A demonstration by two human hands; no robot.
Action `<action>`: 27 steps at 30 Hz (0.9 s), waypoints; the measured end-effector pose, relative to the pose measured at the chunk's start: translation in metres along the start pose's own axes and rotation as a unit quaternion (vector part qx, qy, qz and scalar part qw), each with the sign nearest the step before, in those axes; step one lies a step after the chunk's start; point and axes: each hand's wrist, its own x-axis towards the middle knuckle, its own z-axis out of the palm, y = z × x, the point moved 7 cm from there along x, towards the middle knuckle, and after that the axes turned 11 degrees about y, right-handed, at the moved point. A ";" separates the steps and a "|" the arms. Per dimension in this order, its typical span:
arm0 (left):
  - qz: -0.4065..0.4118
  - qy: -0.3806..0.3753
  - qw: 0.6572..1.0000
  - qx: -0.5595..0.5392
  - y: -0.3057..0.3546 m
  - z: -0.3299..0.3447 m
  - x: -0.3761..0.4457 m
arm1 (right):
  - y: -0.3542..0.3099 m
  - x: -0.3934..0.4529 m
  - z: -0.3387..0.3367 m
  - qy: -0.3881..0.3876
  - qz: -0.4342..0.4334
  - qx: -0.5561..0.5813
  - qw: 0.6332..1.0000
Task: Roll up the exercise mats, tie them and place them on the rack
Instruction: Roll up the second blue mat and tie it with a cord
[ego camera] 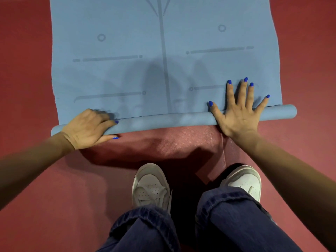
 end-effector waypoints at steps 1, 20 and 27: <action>-0.002 -0.003 1.000 0.016 -0.001 0.003 -0.004 | 0.000 0.000 0.000 0.009 -0.001 0.005 1.000; -0.296 0.128 0.939 0.118 -0.016 -0.013 -0.001 | -0.014 0.066 -0.036 0.227 -0.038 0.137 0.963; -0.286 0.017 0.956 0.057 -0.042 -0.006 0.017 | -0.017 0.061 -0.038 0.220 -0.076 0.180 0.956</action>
